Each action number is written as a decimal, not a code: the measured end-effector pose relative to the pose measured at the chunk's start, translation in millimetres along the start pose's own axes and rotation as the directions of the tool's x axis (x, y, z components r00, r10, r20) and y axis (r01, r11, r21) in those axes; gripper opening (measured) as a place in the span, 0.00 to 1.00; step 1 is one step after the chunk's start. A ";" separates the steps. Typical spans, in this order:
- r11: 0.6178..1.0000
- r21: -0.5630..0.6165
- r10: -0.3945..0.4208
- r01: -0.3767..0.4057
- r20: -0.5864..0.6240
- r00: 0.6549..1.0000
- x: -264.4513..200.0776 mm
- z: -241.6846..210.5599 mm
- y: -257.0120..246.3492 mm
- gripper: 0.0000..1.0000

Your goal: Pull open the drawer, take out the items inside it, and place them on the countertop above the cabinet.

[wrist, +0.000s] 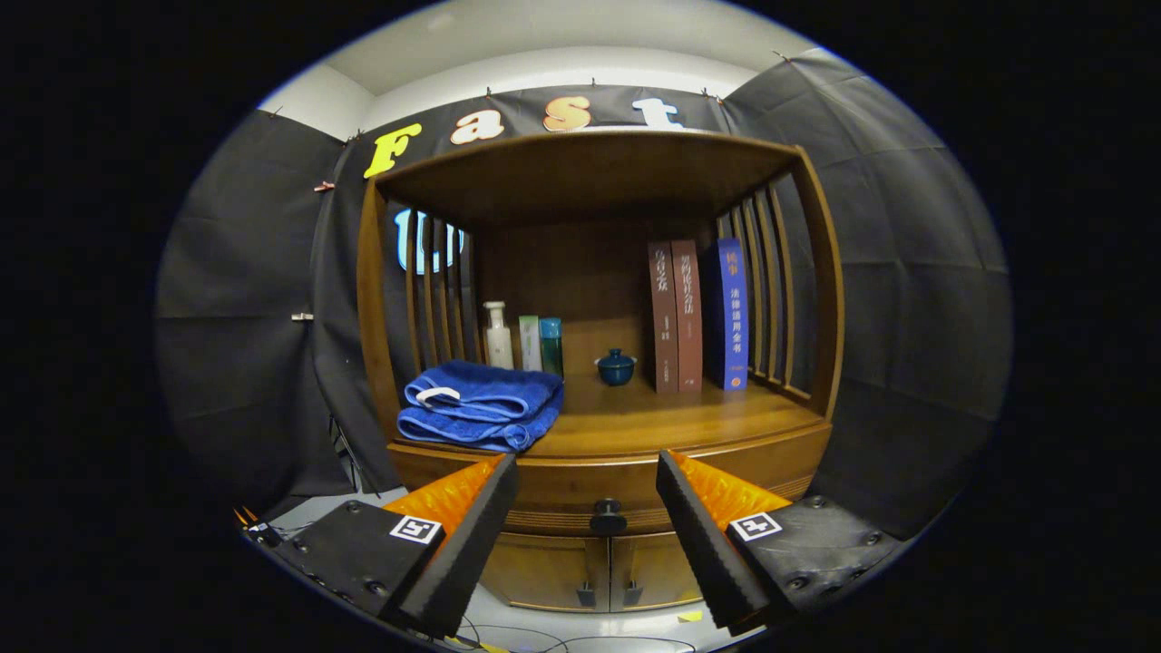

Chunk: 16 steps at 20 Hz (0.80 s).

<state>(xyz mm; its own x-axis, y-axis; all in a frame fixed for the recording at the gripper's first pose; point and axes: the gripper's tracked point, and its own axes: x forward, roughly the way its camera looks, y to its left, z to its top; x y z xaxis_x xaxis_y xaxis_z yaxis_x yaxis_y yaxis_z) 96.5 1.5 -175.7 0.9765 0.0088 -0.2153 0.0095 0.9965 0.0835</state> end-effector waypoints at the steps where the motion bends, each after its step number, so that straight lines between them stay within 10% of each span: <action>1: 1.000 -0.005 -0.001 0.001 -0.008 1.000 9.3 -8.0 -1.5 1.00; 16: 0.998 -0.010 -0.063 0.062 -0.246 0.967 99.0 -123.7 -23.8 0.90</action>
<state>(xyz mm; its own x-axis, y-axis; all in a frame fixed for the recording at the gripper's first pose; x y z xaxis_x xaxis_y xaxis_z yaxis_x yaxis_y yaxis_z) 166.3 -11.0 -319.4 0.8911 -0.0334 -0.4525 0.0678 0.9959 0.0602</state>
